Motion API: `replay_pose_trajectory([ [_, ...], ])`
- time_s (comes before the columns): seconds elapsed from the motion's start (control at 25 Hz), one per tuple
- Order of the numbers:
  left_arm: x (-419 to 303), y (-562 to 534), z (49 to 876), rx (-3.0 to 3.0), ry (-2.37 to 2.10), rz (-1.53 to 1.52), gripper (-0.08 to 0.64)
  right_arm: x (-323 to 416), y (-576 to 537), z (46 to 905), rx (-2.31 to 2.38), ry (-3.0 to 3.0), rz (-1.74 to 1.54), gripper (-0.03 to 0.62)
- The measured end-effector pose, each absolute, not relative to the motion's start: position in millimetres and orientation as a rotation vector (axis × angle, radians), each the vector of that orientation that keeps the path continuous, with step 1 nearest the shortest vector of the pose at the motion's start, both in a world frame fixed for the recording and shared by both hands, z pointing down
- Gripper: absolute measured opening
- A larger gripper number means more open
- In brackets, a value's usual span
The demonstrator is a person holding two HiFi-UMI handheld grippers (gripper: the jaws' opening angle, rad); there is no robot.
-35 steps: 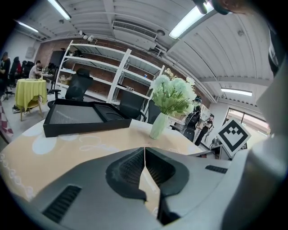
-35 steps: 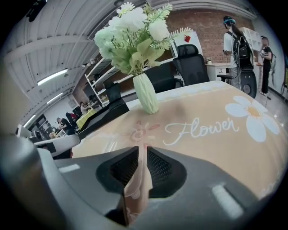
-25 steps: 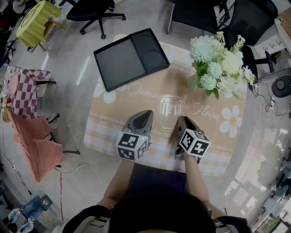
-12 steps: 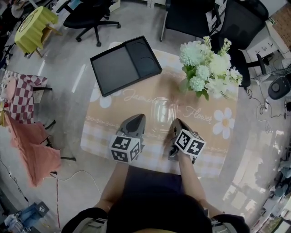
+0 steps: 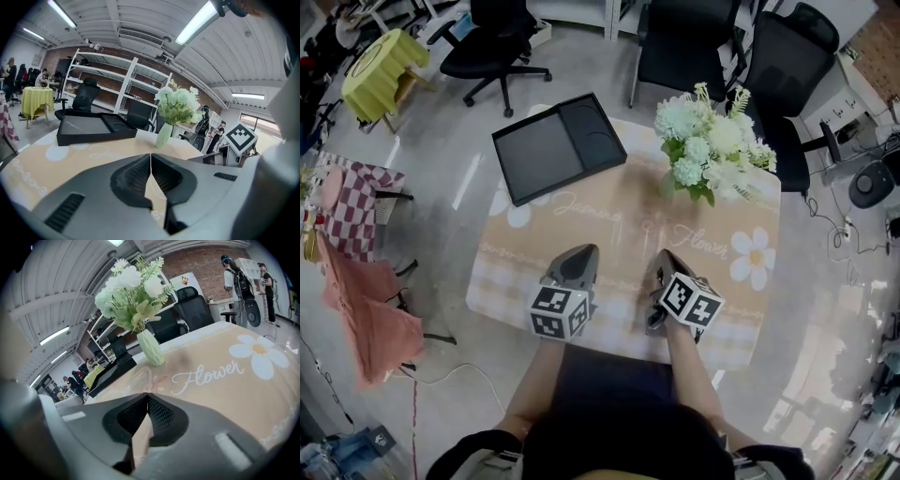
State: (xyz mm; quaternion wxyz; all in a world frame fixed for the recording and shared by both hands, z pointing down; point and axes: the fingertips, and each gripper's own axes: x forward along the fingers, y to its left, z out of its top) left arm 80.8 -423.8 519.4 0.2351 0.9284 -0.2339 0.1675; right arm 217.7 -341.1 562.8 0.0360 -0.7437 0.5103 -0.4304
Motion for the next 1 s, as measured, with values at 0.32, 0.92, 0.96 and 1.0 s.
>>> replay_pose_trajectory([
  [0.32, 92.2, -406.5, 500.1, 2.596, -0.637, 0.428, 0.014, 223.6, -326.7, 538.0, -2.264, 1.573, -1.226, 0.005],
  [0.92, 125.1, -382.2, 454.1, 2.698, -0.590, 0.337, 0.014, 244.9, -296.5, 490.0, -2.227, 1.572, -1.012, 0.005],
  [0.96, 126.7, -381.6, 451.4, 2.705, -0.589, 0.330, 0.014, 247.9, -294.4, 487.3, -2.228, 1.564, -0.997, 0.005],
  [1.0, 128.2, -381.1, 448.7, 2.710, -0.588, 0.323, 0.014, 250.8, -292.6, 484.4, -2.229, 1.557, -0.982, 0.006],
])
